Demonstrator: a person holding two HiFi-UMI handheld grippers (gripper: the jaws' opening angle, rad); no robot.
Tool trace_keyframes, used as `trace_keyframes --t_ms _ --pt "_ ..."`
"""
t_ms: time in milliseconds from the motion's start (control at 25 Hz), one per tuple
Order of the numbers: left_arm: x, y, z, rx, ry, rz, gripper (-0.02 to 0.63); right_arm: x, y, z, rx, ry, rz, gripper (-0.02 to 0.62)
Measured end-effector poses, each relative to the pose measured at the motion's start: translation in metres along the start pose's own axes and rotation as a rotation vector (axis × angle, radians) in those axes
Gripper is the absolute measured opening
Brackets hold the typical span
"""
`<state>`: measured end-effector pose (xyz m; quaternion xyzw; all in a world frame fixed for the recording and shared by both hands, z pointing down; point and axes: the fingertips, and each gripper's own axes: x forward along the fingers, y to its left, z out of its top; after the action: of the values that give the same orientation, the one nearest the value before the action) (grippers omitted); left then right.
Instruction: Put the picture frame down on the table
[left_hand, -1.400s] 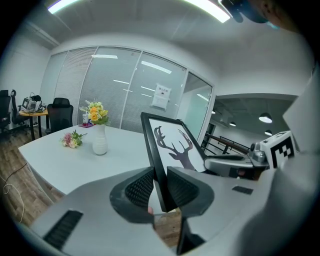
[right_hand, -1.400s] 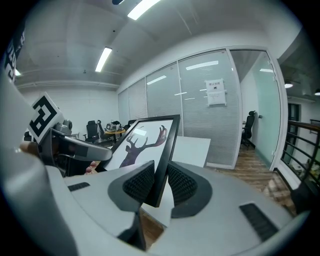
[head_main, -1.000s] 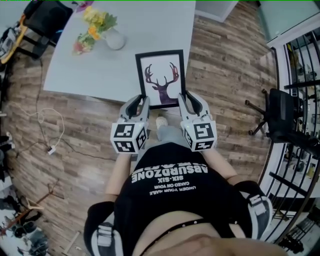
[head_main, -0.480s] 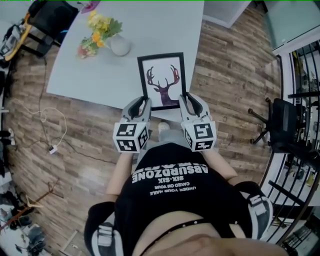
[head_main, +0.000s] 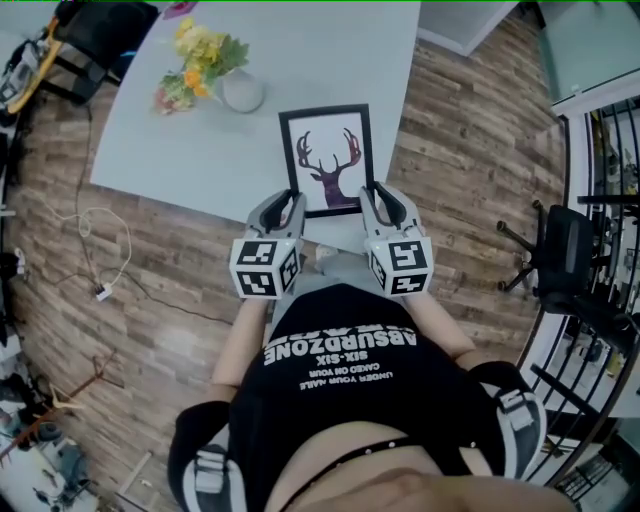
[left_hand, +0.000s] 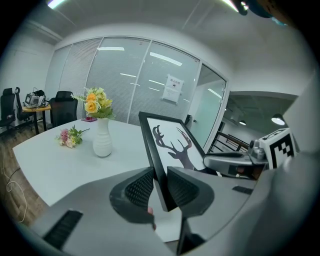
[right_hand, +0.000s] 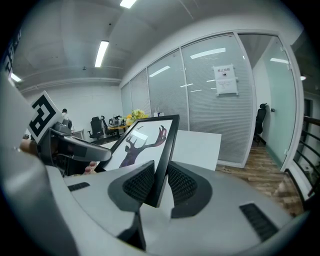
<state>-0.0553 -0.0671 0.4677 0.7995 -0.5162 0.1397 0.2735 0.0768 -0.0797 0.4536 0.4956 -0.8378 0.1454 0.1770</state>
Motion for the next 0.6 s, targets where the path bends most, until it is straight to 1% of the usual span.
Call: trace_keyframes --t_ms 280,600 --pt "0.018 0.008 0.000 0.004 0.033 -0.010 0.097 0.017 -0.008 -0.004 0.013 0.032 0.004 0.095" --pt "0.039 0.020 -0.008 -0.024 0.084 -0.011 0.097 0.039 -0.016 -0.014 0.031 0.089 0.010 0.095"
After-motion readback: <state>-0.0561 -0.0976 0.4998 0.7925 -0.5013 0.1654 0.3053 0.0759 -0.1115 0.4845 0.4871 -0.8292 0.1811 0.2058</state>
